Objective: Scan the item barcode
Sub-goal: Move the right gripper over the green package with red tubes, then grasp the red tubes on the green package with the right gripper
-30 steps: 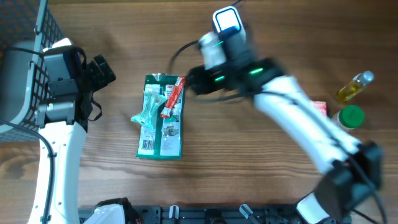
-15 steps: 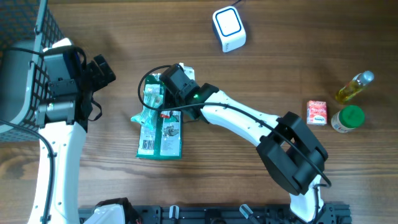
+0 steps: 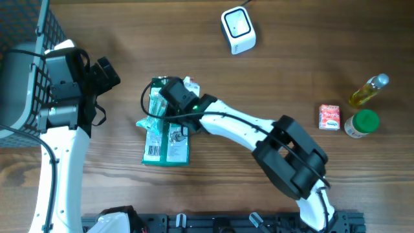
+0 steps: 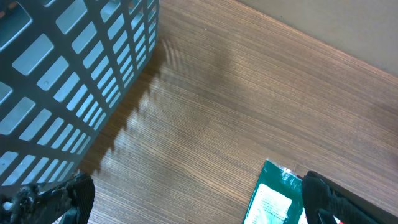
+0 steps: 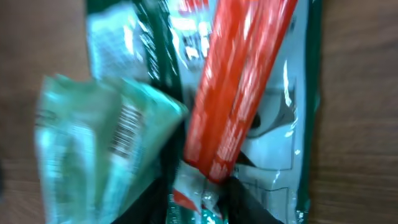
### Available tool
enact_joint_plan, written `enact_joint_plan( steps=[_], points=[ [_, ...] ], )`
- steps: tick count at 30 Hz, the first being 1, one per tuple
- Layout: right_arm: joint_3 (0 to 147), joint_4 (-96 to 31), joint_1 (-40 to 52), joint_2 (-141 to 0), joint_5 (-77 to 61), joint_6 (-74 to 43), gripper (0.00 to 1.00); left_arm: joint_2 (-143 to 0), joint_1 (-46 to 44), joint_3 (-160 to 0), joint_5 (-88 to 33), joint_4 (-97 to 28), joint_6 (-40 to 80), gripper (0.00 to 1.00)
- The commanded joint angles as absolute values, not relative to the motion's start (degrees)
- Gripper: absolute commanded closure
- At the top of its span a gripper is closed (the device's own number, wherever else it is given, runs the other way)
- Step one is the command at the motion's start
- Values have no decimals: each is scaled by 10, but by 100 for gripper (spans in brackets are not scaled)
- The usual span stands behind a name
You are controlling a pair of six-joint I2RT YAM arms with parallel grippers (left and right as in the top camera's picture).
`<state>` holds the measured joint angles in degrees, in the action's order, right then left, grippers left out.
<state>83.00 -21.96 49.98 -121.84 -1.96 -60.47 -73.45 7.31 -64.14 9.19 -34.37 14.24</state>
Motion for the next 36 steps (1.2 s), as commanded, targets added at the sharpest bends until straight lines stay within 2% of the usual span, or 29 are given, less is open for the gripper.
enact_joint_plan(
  steps=[1, 5, 6, 7, 12, 15, 19, 20, 26, 31, 36],
  points=[
    [829, -219, 507, -1243, -20, -617, 69, -735, 77, -646, 97, -342, 137, 0],
    [829, -219, 506, -1244, -9, -616, 79, -735, 77, -646, 97, -342, 137, 0],
    [829, -219, 505, -1244, -9, -615, 84, -735, 77, -646, 97, -342, 137, 0],
    [829, -220, 503, -1244, -10, -615, 94, -735, 77, -646, 97, -342, 137, 0],
    [829, -259, 482, -1217, -15, -588, 96, -735, 77, -646, 97, -342, 137, 0],
    [829, -308, 459, -1157, -16, -462, 96, -735, 77, -646, 97, -342, 137, 0],
    [829, -358, 439, -1091, -68, -212, 96, -735, 77, -646, 97, -342, 137, 0],
    [829, -390, 435, -1073, -122, -88, 96, -735, 77, -646, 97, -342, 137, 0],
    [827, -584, 432, -1052, -225, 246, 96, -735, 77, -646, 97, -342, 137, 0],
    [773, -587, 432, -1055, -246, 371, 96, -735, 77, -646, 97, -342, 137, 0],
    [711, -507, 432, -1055, -243, 405, 96, -735, 77, -646, 97, -342, 137, 0]
  ],
)
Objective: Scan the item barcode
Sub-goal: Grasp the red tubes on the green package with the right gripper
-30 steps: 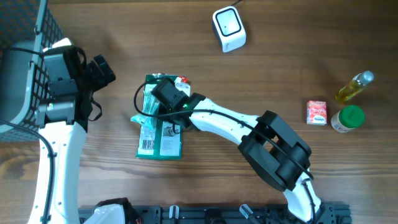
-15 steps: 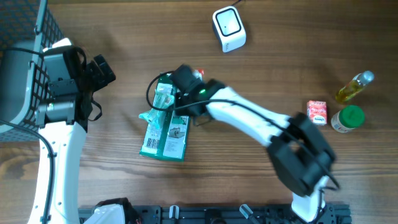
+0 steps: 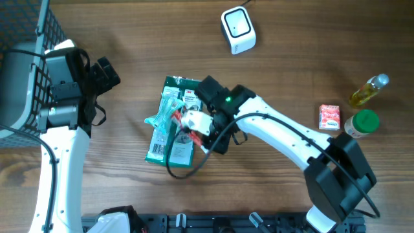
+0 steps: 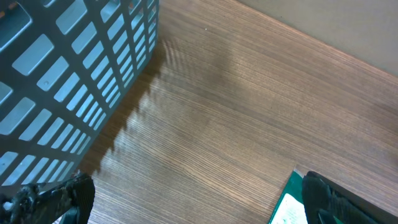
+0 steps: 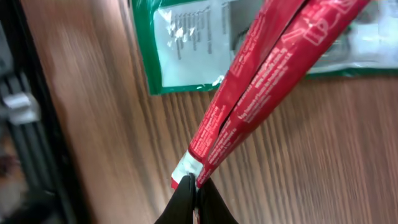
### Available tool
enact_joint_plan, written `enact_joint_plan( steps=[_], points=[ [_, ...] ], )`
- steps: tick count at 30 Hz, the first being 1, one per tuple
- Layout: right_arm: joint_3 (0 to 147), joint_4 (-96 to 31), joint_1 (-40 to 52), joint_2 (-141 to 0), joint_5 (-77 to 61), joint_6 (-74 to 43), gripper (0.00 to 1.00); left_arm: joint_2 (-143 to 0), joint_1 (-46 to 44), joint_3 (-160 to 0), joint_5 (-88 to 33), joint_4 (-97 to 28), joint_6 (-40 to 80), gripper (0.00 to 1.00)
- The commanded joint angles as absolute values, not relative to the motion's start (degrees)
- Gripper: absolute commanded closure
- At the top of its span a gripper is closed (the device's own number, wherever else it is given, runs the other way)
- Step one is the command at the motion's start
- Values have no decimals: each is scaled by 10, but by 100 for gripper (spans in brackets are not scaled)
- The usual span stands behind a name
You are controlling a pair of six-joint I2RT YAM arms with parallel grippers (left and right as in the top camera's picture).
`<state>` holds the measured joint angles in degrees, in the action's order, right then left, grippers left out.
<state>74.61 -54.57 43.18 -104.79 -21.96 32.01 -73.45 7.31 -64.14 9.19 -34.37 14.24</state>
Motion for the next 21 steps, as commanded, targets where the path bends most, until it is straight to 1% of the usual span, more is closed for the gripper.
enact_joint_plan(
  steps=[1, 8, 17, 19, 21],
  points=[
    [701, -489, 432, -1055, -243, 404, 96, -735, 77, -646, 97, -342, 137, 0],
    [660, -366, 432, -1056, -245, 404, 96, -735, 77, -646, 97, -342, 137, 0],
    [660, -341, 432, -1079, -217, 407, 95, -735, 77, -646, 97, -342, 137, 0],
    [660, -341, 432, -1097, -212, 408, 94, -735, 77, -646, 97, -342, 137, 0],
    [660, -341, 432, -1112, -212, 406, 90, -735, 77, -646, 97, -342, 137, 0]
  ],
)
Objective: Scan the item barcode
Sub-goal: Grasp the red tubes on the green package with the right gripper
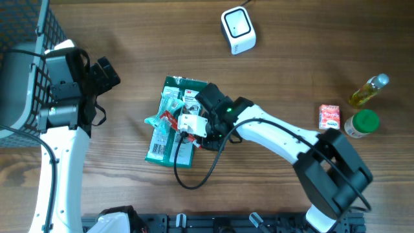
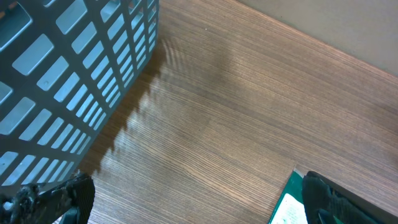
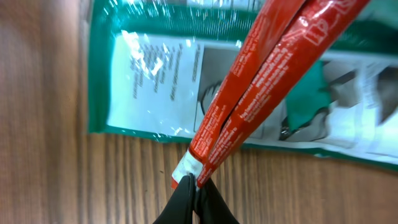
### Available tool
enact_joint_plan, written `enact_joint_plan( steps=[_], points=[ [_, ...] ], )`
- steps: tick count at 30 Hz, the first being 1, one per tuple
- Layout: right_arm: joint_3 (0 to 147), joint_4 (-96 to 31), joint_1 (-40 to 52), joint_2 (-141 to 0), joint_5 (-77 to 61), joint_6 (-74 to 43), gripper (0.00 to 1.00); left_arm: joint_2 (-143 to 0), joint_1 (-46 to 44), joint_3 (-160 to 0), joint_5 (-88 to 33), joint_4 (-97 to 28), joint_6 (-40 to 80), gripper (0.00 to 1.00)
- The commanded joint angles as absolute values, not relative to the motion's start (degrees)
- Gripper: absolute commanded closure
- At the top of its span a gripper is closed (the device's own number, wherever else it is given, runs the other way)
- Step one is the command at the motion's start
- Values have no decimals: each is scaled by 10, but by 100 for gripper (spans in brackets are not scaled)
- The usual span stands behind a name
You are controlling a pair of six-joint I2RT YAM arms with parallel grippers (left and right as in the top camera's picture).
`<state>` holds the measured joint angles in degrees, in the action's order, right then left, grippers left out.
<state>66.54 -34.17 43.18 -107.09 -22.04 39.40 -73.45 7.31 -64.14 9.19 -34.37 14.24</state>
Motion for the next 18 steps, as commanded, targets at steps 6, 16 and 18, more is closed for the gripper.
enact_joint_plan(
  steps=[6, 16, 18],
  points=[
    [660, -334, 432, -1123, -209, 399, 77, -735, 77, -646, 97, -342, 137, 0],
    [676, -342, 432, -1121, -211, 398, 69, -735, 77, -646, 97, -342, 137, 0],
    [690, -356, 432, -1115, -222, 389, 68, -735, 77, -646, 97, -342, 137, 0]
  ],
)
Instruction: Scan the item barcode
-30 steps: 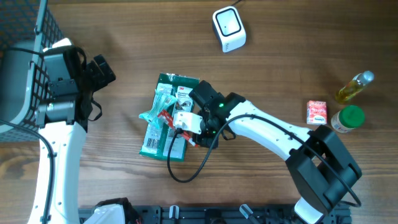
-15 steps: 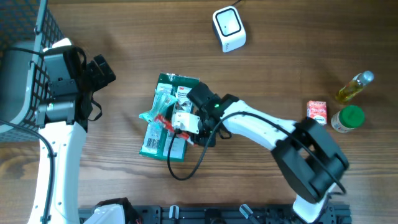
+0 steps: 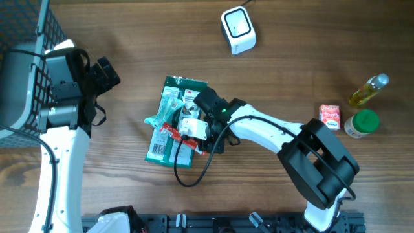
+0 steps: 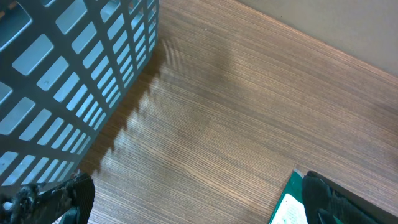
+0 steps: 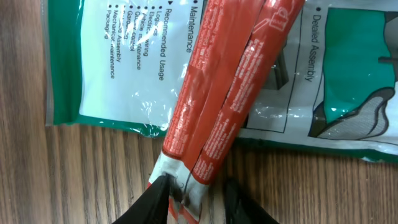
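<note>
A long red packet [image 5: 224,93] lies across a flat green package [image 5: 112,62] on the wooden table. Its white-edged end sits between the fingers of my right gripper [image 5: 196,202], which is open; the left fingertip [image 5: 158,196] touches that end. From overhead the red packet [image 3: 176,132] crosses the green package [image 3: 169,147] mid-table, with my right gripper [image 3: 202,139] at its right side. The white scanner [image 3: 238,29] stands at the far edge. My left gripper [image 4: 199,208] hangs open over bare wood at the left, a corner of the green package [image 4: 287,202] by its right finger.
A wire basket [image 3: 19,71] fills the left edge, close to my left arm; its lattice [image 4: 62,81] shows in the left wrist view. At the right stand an oil bottle [image 3: 369,89], a small red carton [image 3: 329,117] and a green-lidded jar [image 3: 362,123].
My right gripper was shut on the end of the red packet; now its fingers stand apart and the packet lies on the green package. The left arm has not moved.
My right gripper was first down among the green package and red packet. Then it was shut on the red packet's end, and the green package lay further right. It still held the packet over the package, and now it is open around that end.
</note>
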### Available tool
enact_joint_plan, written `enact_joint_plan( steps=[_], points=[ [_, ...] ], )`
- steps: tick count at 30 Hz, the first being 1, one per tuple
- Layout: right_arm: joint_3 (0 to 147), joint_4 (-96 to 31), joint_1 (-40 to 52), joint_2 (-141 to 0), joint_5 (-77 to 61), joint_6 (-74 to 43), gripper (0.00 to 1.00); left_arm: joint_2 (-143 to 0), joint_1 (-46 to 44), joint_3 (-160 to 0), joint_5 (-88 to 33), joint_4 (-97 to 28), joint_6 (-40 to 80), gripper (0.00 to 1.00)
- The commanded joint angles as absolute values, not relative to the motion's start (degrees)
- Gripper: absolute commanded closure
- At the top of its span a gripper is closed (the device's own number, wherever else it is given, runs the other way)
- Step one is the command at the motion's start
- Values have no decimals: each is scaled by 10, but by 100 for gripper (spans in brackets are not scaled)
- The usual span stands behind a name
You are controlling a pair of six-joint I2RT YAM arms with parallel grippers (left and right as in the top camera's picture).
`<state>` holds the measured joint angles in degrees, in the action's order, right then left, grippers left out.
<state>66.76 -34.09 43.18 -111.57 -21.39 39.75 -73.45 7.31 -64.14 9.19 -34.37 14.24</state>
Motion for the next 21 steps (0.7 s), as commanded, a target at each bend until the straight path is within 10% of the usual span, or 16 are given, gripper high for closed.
enact_joint_plan(
  steps=[1, 21],
  points=[
    [697, -361, 432, -1112, -226, 389, 67, -735, 77, -646, 97, -342, 137, 0],
    [709, -417, 352, -1099, -362, 384, 28, -735, 77, -646, 97, -342, 137, 0]
  ],
)
